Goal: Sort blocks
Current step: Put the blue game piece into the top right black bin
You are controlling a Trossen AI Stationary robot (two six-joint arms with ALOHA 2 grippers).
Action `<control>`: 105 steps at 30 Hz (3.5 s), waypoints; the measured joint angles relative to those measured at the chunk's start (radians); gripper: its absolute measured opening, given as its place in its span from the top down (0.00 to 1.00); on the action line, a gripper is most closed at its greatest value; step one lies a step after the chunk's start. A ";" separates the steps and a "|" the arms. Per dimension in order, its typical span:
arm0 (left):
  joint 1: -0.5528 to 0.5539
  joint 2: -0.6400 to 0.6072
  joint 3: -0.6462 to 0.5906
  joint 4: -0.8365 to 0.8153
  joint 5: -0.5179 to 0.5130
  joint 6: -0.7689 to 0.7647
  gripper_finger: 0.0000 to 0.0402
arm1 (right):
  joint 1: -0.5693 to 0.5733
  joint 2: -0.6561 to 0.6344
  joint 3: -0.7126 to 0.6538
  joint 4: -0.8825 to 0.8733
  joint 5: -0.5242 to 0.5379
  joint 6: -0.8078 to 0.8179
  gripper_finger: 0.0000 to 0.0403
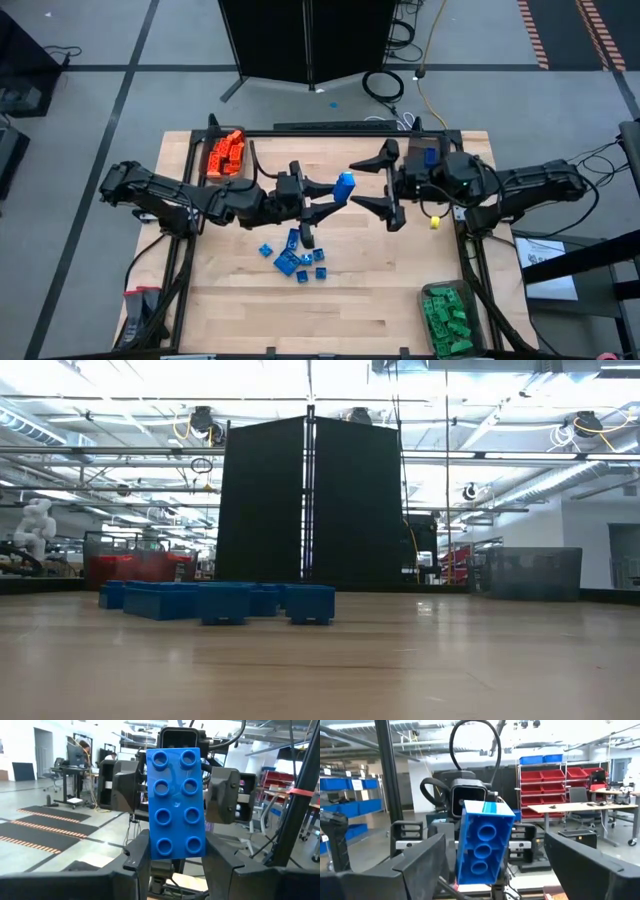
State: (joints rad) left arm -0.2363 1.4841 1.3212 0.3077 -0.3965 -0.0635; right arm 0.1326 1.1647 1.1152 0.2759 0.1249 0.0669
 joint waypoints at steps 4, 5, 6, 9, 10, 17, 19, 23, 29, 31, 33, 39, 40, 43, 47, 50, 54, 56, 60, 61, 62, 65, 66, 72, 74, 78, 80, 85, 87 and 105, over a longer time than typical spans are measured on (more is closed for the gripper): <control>0.000 0.000 0.000 -0.001 0.000 0.000 0.69 | -0.005 0.020 0.000 0.055 -0.001 -0.001 0.17; 0.000 0.000 0.000 -0.001 0.000 0.000 0.69 | -0.008 0.022 0.000 0.059 -0.001 -0.001 0.17; 0.000 0.000 0.000 -0.002 0.000 -0.001 0.69 | -0.009 0.023 0.000 0.059 -0.002 -0.001 0.17; 0.000 0.000 0.000 -0.002 0.018 -0.001 0.69 | -0.023 0.033 0.015 0.057 -0.045 -0.001 0.17; 0.000 0.000 0.000 -0.002 0.024 -0.001 0.69 | -0.025 0.040 0.025 0.058 -0.064 0.000 0.17; 0.000 0.006 0.000 -0.007 0.029 -0.006 0.69 | -0.029 0.114 0.118 0.009 -0.111 -0.004 0.18; 0.000 0.006 0.000 -0.006 0.029 -0.006 0.69 | -0.028 0.133 0.142 -0.042 -0.113 -0.003 0.20; 0.000 0.006 0.000 -0.005 0.029 -0.005 0.69 | -0.028 0.152 0.167 -0.092 -0.113 -0.004 0.26; -0.002 0.006 0.000 -0.011 0.029 -0.006 0.69 | -0.028 0.145 0.169 -0.080 -0.105 -0.004 0.49; -0.001 0.006 0.000 -0.011 0.030 0.000 0.69 | -0.027 0.136 0.169 -0.086 -0.105 0.002 0.62; -0.001 0.006 0.000 -0.009 0.033 0.016 0.69 | -0.027 0.133 0.169 -0.094 -0.113 0.016 0.70; -0.001 0.006 0.000 -0.007 0.045 0.010 0.69 | -0.027 0.133 0.169 -0.100 -0.108 0.012 0.70; -0.001 0.006 0.000 -0.007 0.045 0.009 0.69 | -0.027 0.133 0.169 -0.100 -0.108 0.011 0.70; -0.001 0.006 0.000 -0.007 0.046 0.011 0.69 | -0.027 0.133 0.169 -0.101 -0.104 0.008 0.70; 0.000 0.006 0.001 -0.045 0.009 0.006 0.59 | -0.026 0.105 0.168 -0.137 -0.031 -0.029 0.70; -0.003 0.001 0.000 -0.150 -0.084 -0.055 0.36 | -0.029 0.046 0.166 -0.178 0.106 -0.086 0.70; 0.009 -0.014 -0.002 -0.375 -0.221 -0.185 0.16 | -0.029 -0.048 0.171 -0.284 0.292 -0.102 0.70; 0.022 -0.021 -0.001 -0.463 -0.238 -0.255 0.11 | -0.029 -0.083 0.170 -0.353 0.372 -0.101 0.70; 0.042 -0.024 -0.001 -0.605 -0.234 -0.362 0.10 | -0.037 -0.145 0.168 -0.581 0.723 0.010 0.70; 0.052 -0.024 -0.001 -0.637 -0.233 -0.385 0.11 | -0.046 -0.160 0.169 -0.674 0.830 0.078 0.70; 0.060 -0.024 -0.001 -0.661 -0.234 -0.401 0.11 | -0.060 -0.172 0.169 -0.777 0.911 0.160 0.70; 0.075 -0.024 -0.001 -0.719 -0.238 -0.404 0.13 | -0.125 -0.189 0.169 -1.094 0.983 0.446 0.70; 0.076 -0.025 -0.001 -0.736 -0.237 -0.403 0.14 | -0.156 -0.189 0.169 -1.186 0.968 0.535 0.70; 0.080 -0.025 -0.001 -0.778 -0.214 -0.399 0.15 | -0.329 -0.169 0.086 -1.489 0.830 0.850 0.70; 0.079 -0.025 -0.001 -0.784 -0.211 -0.399 0.15 | -0.375 -0.158 0.018 -1.482 0.775 0.889 0.70; 0.079 -0.025 -0.001 -0.818 -0.209 -0.400 0.15 | -0.477 -0.156 -0.130 -1.378 0.678 0.929 0.70; 0.080 -0.025 -0.001 -0.840 -0.208 -0.402 0.15 | -0.528 -0.159 -0.206 -1.275 0.602 0.944 0.70; 0.079 -0.025 -0.001 -0.890 -0.202 -0.418 0.15 | -0.636 -0.151 -0.368 -1.052 0.452 0.989 0.70; 0.079 -0.025 -0.001 -0.907 -0.199 -0.428 0.15 | -0.676 -0.146 -0.409 -1.035 0.419 1.008 0.70; 0.079 -0.024 -0.001 -0.937 -0.198 -0.430 0.15 | -0.808 -0.110 -0.436 -1.035 0.346 0.935 0.26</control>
State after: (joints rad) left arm -0.1574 1.4597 1.3205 -0.6293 -0.5945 -0.4935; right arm -0.6751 1.0550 0.6796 -0.7588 0.4713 1.0019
